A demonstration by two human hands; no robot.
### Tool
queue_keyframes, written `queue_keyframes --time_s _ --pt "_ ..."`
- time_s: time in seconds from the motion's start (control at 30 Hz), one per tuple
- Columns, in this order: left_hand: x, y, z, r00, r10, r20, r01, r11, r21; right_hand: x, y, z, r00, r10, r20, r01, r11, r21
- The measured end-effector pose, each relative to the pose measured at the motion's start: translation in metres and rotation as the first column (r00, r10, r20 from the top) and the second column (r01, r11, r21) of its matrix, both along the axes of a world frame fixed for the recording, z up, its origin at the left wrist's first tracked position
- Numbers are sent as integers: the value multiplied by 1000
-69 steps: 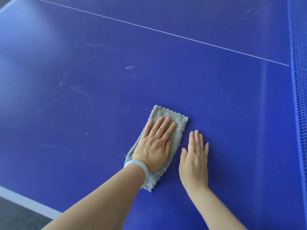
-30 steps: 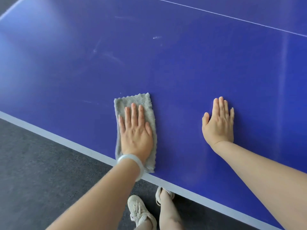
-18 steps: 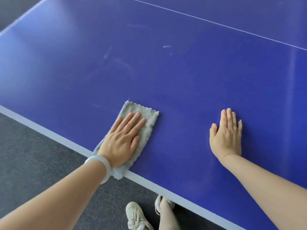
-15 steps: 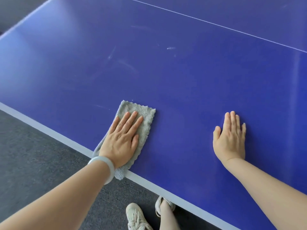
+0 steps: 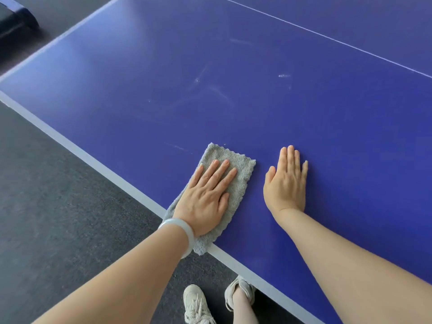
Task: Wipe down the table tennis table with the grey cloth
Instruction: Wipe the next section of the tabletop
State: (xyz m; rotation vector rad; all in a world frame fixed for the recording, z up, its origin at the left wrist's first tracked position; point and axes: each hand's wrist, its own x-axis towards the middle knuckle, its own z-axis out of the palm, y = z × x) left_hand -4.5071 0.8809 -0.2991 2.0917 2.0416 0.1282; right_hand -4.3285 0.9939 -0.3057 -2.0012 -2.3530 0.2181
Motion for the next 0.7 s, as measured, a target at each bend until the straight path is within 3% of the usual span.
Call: queue_keyframes --time_s 0.07,0.17,0.27,0.33,0.4,0.5,0.6,0.63,0.7 --pt "-16 -2 -1 1000 16 -6 -16 1000 13 1 -1 -1 1000 9 -2 -9 1000 18" --pt "-57 0 -3 981 192 -15 -191 981 25 0 0 -2 1000 3 -4 -3 1000 13" --pt "-75 9 -3 876 482 -14 -482 876 -15 0 -1 -3 1000 -8 -7 8 1000 24" --pt "-45 15 0 814 579 -32 -580 815 -12 0 0 -3 1000 -11 -1 11 1000 21" --pt "11 8 2 858 514 1 -514 858 14 1 -1 -4 1000 -7 -6 7 1000 18" --pt "65 -13 0 987 135 89 -139 990 35 0 0 -1 999 -17 -29 17 1000 5" --pt "10 -1 1 984 -173 48 170 984 56 0 1 -2 999 -17 -28 17 1000 6" --pt "-19 7 -1 983 -182 17 180 981 66 1 1 -1 1000 -19 -25 19 1000 6" --pt "-78 27 -2 999 5 -33 -4 999 50 1 0 -1 1000 -21 -10 21 1000 5"
